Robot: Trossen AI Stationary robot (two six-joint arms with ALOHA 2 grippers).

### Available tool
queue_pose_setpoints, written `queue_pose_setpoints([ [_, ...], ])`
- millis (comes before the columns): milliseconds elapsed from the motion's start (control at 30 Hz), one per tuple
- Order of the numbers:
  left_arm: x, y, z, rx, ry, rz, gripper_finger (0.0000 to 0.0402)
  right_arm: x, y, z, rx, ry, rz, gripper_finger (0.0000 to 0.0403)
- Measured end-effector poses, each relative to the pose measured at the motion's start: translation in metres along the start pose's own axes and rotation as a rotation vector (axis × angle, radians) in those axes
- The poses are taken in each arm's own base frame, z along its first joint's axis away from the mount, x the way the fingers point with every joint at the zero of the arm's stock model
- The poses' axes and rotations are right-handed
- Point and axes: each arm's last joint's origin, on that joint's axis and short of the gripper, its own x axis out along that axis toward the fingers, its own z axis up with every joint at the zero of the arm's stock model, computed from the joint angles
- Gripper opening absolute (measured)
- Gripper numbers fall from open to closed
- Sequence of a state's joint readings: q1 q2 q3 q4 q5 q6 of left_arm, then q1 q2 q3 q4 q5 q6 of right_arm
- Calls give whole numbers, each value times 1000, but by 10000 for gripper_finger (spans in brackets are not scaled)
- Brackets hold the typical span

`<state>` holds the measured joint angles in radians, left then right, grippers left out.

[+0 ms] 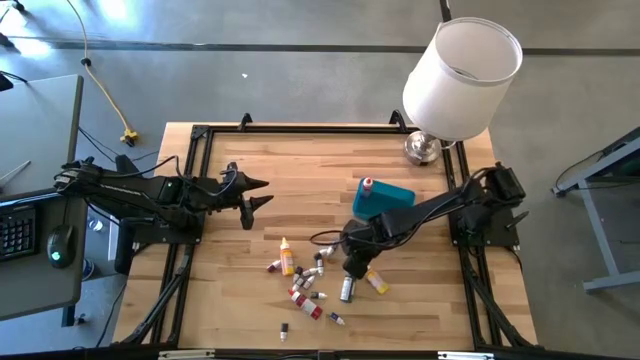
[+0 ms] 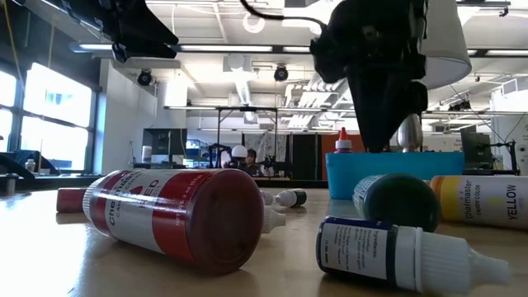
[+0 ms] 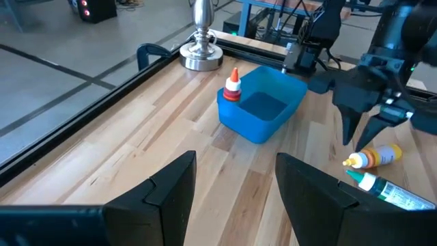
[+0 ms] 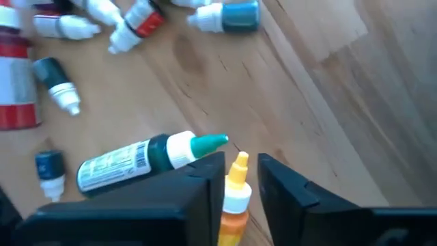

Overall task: Pick & Place food coloring
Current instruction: Put the right large yellow food coloring bottle into the blue bin

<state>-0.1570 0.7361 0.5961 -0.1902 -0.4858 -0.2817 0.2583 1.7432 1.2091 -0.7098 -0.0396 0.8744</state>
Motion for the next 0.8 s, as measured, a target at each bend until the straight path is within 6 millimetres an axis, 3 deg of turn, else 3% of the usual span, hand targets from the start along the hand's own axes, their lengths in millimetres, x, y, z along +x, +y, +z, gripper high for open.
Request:
queue_pose_setpoints([
  [467,0,0,0,-1,1,1,198,4,12,-22,15,42,-32,169],
  [800,0,0,0,-3,2,0,198,32,11,-25,50,132,-73,172],
])
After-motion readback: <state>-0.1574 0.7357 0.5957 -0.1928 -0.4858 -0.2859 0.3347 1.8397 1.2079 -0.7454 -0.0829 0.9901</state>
